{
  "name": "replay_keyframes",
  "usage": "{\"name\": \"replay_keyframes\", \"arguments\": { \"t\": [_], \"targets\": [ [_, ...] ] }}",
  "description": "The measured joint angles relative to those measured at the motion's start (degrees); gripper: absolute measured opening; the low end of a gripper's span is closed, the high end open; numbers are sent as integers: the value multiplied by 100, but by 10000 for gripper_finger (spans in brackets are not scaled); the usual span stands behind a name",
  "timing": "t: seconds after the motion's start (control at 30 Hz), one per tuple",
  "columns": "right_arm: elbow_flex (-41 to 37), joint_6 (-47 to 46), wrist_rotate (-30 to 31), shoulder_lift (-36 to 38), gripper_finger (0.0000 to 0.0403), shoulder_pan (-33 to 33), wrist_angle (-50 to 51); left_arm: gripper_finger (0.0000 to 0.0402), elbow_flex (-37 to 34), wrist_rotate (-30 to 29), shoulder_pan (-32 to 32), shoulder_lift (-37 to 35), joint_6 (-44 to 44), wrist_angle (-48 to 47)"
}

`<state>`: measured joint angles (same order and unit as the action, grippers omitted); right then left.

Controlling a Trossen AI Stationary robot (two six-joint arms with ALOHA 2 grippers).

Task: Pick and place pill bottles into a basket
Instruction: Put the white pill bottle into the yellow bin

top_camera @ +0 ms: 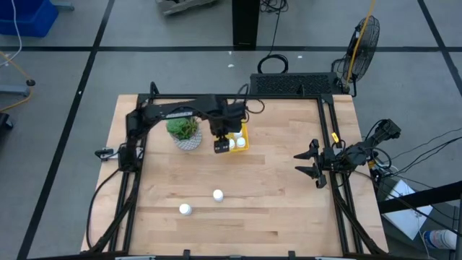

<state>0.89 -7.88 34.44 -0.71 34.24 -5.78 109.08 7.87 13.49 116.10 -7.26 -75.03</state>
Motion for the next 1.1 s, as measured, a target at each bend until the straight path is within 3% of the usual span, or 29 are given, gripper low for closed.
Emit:
{"name": "replay_keyframes", "arguments": {
  "t": [0.23,0.53,1.1],
  "targets": [
    [-1,0,0,0,196,-1,0,255,2,-50,-872,-735,317,-153],
    [-1,0,0,1,196,-2,0,255,-114,-392,-2139,-847,787,64],
    [-1,0,0,0,196,-1,2,255,-1804,-245,-2880,-838,1637,1582]
  ]
}}
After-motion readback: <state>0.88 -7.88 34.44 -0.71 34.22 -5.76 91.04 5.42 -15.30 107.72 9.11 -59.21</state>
